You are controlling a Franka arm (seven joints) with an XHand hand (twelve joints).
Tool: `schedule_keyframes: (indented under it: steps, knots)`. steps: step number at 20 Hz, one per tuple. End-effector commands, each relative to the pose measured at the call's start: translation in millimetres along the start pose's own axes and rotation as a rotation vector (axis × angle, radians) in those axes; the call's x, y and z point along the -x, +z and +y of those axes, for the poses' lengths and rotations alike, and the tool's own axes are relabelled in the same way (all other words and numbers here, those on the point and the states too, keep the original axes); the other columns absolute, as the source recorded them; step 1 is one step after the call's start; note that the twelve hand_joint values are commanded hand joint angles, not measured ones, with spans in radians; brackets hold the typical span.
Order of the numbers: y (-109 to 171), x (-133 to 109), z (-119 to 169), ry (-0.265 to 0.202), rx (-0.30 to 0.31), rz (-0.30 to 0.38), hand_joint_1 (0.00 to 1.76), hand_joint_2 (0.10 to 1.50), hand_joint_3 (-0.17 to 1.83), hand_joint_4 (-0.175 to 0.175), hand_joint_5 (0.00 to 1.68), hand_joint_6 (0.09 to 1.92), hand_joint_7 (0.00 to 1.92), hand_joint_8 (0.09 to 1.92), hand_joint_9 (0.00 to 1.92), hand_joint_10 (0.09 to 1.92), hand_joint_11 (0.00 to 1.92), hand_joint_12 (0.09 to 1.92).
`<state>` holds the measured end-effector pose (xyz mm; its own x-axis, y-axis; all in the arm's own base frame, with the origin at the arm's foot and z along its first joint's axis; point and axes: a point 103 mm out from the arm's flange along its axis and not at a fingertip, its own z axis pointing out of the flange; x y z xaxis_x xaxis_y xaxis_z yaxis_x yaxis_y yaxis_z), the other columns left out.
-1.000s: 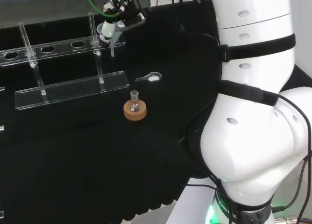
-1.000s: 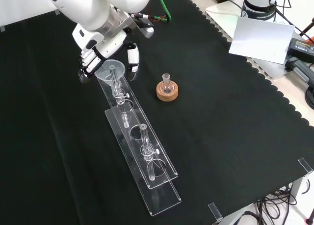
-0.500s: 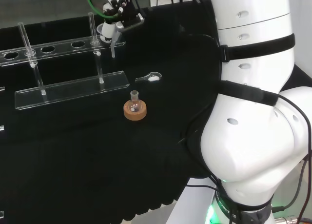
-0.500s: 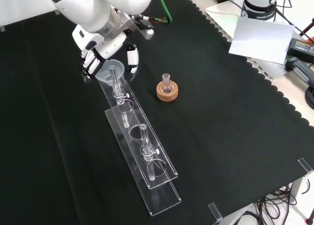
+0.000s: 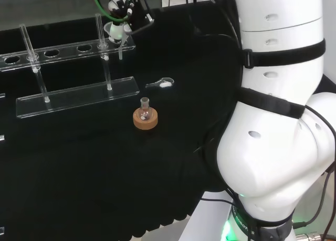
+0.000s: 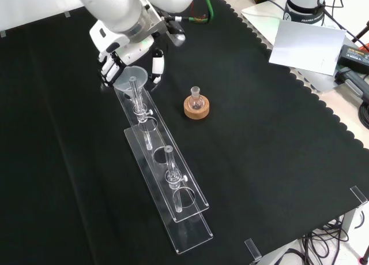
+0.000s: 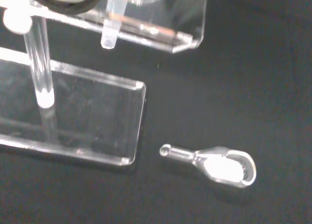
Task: Pick up the funnel from the transparent funnel stand.
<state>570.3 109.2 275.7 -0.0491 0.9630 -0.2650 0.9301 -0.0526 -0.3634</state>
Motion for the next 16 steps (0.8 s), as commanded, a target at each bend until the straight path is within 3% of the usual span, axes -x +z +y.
schedule_keyframes:
  steps: [1, 12, 16]
  knots:
    - [-31, 0, -19, 0.028, 0.091, -0.037, 0.87, 0.78, 0.56, -0.047, 0.64, 0.13, 0.5, 0.7, 0.9, 0.52, 0.57, 1.28]
    - [-68, 17, -85, 0.095, 0.143, -0.05, 0.88, 0.78, 0.57, -0.039, 0.7, 0.19, 0.56, 0.71, 0.94, 0.51, 0.61, 1.27]
    - [-74, 21, -114, 0.113, 0.16, -0.044, 0.88, 0.77, 0.59, -0.038, 0.65, 0.31, 0.58, 0.69, 0.96, 0.47, 0.62, 1.25]
